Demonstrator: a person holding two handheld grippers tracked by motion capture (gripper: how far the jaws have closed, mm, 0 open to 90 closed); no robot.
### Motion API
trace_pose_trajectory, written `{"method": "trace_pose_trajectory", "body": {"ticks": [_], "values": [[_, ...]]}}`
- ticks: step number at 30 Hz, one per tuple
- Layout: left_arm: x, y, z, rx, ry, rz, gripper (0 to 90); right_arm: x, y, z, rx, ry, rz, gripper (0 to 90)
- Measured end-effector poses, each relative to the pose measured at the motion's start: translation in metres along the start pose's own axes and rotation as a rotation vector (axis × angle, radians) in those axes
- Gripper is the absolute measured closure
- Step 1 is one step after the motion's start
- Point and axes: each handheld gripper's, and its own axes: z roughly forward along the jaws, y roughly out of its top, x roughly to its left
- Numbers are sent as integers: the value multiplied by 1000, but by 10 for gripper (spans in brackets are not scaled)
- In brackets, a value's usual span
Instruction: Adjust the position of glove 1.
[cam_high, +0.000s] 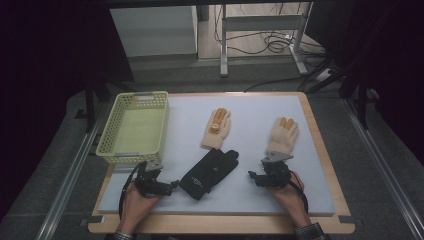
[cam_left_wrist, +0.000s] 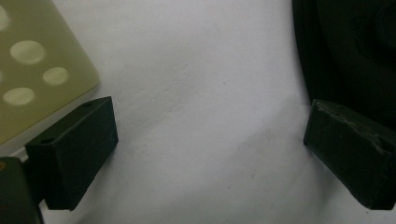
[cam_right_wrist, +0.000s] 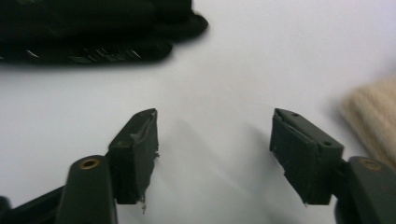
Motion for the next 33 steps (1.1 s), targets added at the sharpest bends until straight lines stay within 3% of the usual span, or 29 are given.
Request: {"method": "trace_pose_trajectory", "body": {"ticks": [6,10,16,21,25,30,33], "values": [[-1,4,-12,-15,-50,-12,37,0,0,0,5,4,-4,281],[-10,13,-18,-42,-94,0,34,0,-1,1,3,4,-5,280],[-22,31,-13,-47,-136,21,0,1,-1,0,2,3,-5,280],[-39,54,-2,-25,-151,73,0,1,-1,0,2,0,-7,279],[-60,72,17,7,-173,120,0,1,-1,0,1,-2,-6,278],[-77,81,34,23,-214,145,0,1,-1,0,0,-2,-7,278],[-84,84,43,54,-155,178,0,1,-1,0,0,-2,-7,278]]}}
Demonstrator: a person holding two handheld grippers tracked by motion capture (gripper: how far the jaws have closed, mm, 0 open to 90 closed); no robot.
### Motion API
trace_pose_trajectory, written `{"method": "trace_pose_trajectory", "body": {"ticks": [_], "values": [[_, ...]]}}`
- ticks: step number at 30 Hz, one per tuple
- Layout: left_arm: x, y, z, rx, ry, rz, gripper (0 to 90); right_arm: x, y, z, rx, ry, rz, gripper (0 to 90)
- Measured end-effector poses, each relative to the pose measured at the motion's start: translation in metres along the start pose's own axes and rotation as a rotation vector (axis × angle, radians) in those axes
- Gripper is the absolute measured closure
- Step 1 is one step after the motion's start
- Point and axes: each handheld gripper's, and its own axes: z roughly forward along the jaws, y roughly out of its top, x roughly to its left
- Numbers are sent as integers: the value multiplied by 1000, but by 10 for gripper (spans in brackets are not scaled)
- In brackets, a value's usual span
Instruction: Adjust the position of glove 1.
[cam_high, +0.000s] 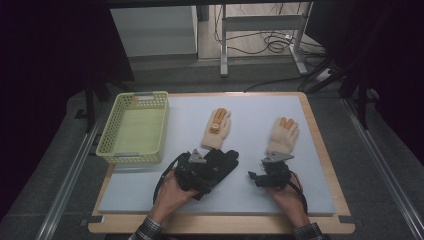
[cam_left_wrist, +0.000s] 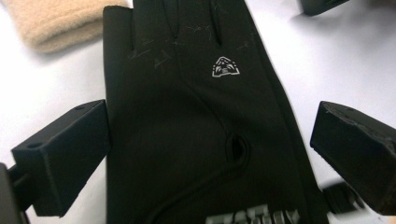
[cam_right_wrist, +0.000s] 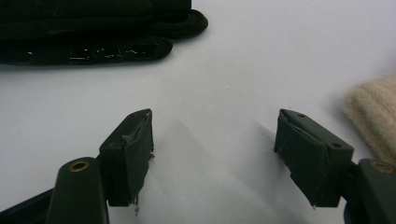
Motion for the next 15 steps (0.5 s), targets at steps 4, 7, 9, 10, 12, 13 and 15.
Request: {"method": "trace_pose_trajectory", "body": {"ticks": [4,7,9,10,12,13,15], "values": [[5,-1,14,54,51,8,0,0,0,0,0,-1,0,278],[15,-6,18,36,-8,-50,0,0,0,0,-1,0,-1,278],[13,-6,18,40,-1,-35,0,0,0,0,-1,-1,-1,278],[10,-5,19,48,1,-22,0,0,0,0,-1,-1,-1,278],[3,-4,20,66,12,23,0,0,0,0,-1,-1,-1,278],[1,-3,20,73,17,28,0,0,0,0,-1,-1,-1,278],[1,-2,20,78,15,22,0,0,0,0,-1,-2,-2,278]]}}
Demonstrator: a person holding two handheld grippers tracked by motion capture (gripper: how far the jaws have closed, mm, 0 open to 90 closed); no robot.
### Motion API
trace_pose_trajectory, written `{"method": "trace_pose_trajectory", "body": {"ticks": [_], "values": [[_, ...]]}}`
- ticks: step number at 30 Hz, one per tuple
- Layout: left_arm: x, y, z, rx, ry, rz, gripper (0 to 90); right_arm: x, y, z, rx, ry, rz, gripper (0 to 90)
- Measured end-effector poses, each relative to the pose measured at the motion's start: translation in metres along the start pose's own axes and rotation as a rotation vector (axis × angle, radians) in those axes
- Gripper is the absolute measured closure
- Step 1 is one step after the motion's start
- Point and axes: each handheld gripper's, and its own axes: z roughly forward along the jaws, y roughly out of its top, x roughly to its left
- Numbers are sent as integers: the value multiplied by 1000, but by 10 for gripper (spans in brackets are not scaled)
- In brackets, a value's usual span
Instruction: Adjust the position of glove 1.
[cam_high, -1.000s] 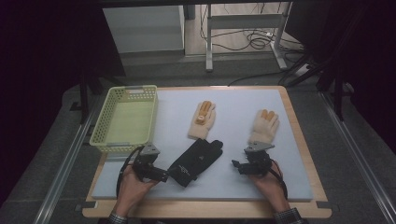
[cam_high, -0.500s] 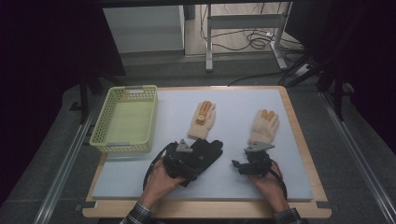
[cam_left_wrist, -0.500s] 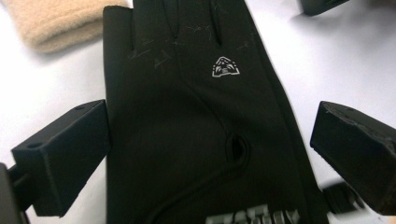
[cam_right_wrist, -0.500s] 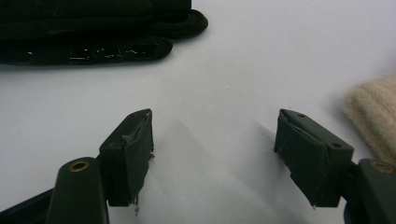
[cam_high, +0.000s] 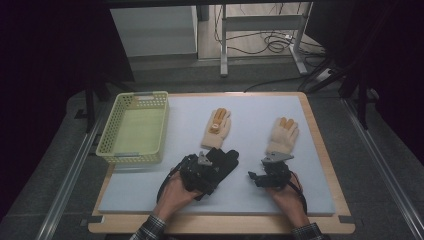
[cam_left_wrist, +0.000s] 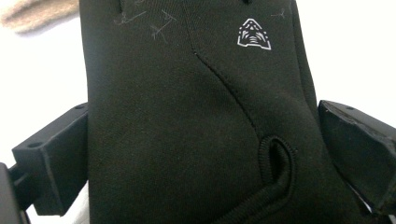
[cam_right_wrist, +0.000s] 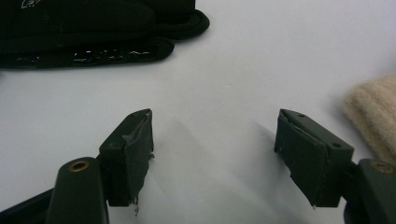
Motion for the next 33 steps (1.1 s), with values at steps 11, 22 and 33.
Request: {"method": "trace_pose_trajectory", "body": {"ticks": [11,22,33], "values": [[-4,2,-12,-1,9,14,414,0,0,0,0,-2,-2,276],[8,2,-19,-32,2,-19,633,0,0,0,-1,-4,-3,274],[14,16,-39,-58,44,-12,625,0,0,0,0,-6,-2,271]]}}
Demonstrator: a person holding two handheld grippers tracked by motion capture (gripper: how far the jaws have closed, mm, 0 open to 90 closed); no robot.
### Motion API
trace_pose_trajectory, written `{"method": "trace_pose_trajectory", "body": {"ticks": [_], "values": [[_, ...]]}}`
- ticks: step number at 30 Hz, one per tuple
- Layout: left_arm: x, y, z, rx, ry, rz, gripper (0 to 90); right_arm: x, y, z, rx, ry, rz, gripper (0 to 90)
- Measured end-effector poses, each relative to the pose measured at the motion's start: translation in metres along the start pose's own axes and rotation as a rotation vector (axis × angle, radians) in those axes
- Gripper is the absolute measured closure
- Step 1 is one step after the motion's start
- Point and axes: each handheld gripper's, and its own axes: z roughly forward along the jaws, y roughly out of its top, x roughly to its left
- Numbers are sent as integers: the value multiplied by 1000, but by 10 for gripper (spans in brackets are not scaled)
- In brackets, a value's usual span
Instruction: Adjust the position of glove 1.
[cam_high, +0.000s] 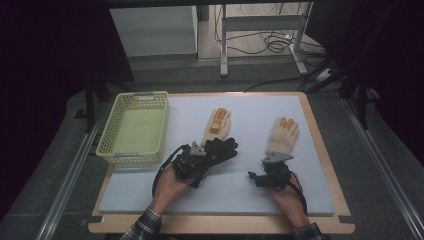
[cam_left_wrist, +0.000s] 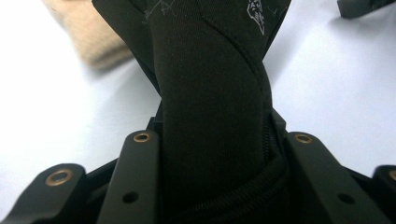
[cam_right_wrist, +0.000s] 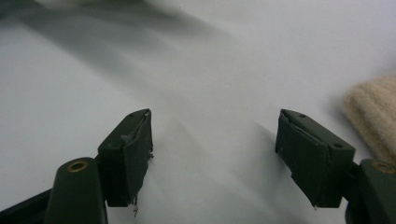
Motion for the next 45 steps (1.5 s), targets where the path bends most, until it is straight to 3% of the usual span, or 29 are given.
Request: {"method": "trace_pose_trajectory", "body": {"ticks": [9,22,34,45], "values": [[12,13,-16,-19,14,-18,617,0,0,0,0,-2,-1,269],[37,36,-42,-47,69,-43,607,0,0,0,0,-6,-1,260],[73,51,-63,-44,160,-94,605,0,0,0,-1,-8,-3,257],[118,39,-80,-42,248,-196,600,0,0,0,-1,-8,-3,256]]}}
